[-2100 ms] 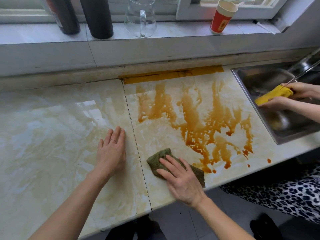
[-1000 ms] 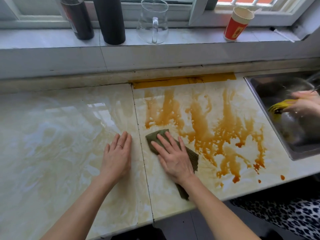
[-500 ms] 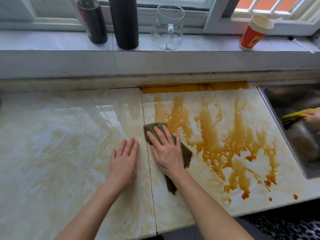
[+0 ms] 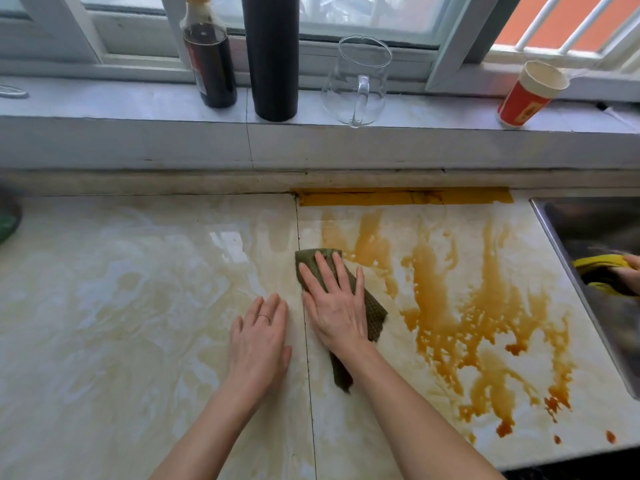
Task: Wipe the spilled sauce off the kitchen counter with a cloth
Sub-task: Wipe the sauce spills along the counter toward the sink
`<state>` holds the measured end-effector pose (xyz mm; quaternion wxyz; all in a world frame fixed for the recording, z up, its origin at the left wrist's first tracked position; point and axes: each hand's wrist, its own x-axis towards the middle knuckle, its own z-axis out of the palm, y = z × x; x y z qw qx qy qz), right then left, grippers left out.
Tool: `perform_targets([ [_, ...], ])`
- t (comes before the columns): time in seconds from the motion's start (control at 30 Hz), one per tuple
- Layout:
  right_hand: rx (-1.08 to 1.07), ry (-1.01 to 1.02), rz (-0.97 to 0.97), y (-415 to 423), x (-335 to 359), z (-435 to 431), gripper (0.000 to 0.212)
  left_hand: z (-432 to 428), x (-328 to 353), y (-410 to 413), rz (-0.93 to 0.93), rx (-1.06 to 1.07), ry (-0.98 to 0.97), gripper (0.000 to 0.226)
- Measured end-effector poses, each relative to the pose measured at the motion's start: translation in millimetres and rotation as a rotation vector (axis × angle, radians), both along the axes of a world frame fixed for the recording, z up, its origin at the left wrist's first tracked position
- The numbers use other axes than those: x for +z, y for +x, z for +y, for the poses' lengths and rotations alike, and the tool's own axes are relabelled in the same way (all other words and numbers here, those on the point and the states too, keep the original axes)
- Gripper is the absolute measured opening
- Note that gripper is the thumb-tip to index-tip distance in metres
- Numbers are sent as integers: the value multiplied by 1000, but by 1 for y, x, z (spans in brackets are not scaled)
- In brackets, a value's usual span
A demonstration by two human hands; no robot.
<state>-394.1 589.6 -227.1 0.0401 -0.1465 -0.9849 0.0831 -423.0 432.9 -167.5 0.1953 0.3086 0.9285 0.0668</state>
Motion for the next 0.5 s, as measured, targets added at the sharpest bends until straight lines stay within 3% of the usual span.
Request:
perform_targets([
  [0.1, -141, 7, -61, -1, -1, 26, 56, 2, 2, 0, 9, 24, 23, 66],
  [0.27, -343, -57, 82, 7, -2, 26, 53, 7, 1, -14, 57, 93, 164, 52],
  [0.5, -72, -19, 73, -29, 3, 5, 48, 33, 1, -42, 15, 48, 180, 74],
])
